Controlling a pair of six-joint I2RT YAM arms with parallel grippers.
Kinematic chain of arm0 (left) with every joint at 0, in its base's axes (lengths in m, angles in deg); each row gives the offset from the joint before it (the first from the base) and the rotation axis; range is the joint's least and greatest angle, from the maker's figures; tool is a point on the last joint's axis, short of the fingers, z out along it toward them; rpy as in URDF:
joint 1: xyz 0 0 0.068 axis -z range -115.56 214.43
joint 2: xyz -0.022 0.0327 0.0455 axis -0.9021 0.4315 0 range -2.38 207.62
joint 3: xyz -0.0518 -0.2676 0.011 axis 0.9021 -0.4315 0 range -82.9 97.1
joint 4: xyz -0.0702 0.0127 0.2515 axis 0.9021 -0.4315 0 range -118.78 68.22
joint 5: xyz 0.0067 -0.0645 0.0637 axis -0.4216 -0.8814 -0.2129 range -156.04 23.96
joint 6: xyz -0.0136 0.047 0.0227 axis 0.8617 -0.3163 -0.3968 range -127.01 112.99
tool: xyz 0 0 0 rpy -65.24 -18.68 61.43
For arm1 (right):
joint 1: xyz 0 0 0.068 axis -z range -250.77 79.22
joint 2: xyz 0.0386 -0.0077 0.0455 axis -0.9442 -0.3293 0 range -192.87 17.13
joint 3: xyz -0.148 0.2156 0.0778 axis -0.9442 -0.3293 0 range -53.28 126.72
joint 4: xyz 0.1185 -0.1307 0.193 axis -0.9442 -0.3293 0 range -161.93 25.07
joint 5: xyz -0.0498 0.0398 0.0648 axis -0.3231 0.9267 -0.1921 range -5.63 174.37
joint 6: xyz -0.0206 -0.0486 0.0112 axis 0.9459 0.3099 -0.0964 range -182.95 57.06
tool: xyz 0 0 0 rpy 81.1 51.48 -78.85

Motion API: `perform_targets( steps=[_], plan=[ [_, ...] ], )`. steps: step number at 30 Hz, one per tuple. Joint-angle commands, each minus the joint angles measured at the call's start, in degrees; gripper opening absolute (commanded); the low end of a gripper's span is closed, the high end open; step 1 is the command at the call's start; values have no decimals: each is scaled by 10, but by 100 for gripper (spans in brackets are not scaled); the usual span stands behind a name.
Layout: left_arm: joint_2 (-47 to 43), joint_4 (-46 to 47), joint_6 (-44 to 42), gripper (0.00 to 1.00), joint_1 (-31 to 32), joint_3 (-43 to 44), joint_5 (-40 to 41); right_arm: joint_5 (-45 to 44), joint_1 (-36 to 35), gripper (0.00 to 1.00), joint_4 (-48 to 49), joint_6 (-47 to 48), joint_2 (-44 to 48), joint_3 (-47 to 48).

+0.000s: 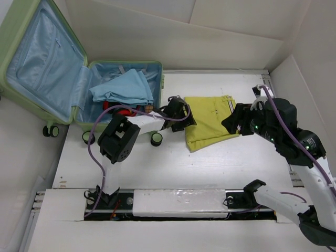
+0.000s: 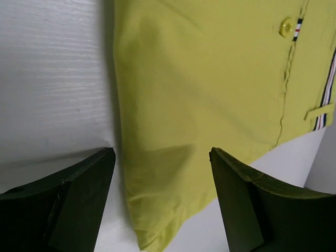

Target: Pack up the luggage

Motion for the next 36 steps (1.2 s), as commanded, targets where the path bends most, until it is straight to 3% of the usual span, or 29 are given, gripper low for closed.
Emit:
perform_targets(
  steps=[1,4,9,10,11,12,15,23,28,30,36],
  plan=[
    [16,13,18,71,8,-20,-52,0,4,70,30,2,6,-7],
    [64,24,24,71,13,2,-57,0,4,70,30,2,1,-2],
    [113,52,42,61,8,40,-49,-5,4,70,24,2,1,10],
    [118,59,42,54,8,60,-49,-5,4,70,24,2,1,10],
    [127,67,42,35,8,72,-43,-5,4,70,19,2,1,15],
    [132,67,42,26,8,84,-43,-5,4,70,18,2,1,16],
    [146,46,22,2,3,149,-25,-5,4,70,13,2,-5,32],
    [118,-37,-66,0,-43,330,-53,-5,-1,70,14,2,-5,49],
    [113,-185,-152,0,-89,548,-70,0,-1,70,33,7,-5,44],
    [88,-206,-159,0,-134,568,-101,0,-1,70,40,13,-5,44],
    [-43,-228,-193,0,-310,472,-116,24,-1,70,58,25,-10,38]
  ],
)
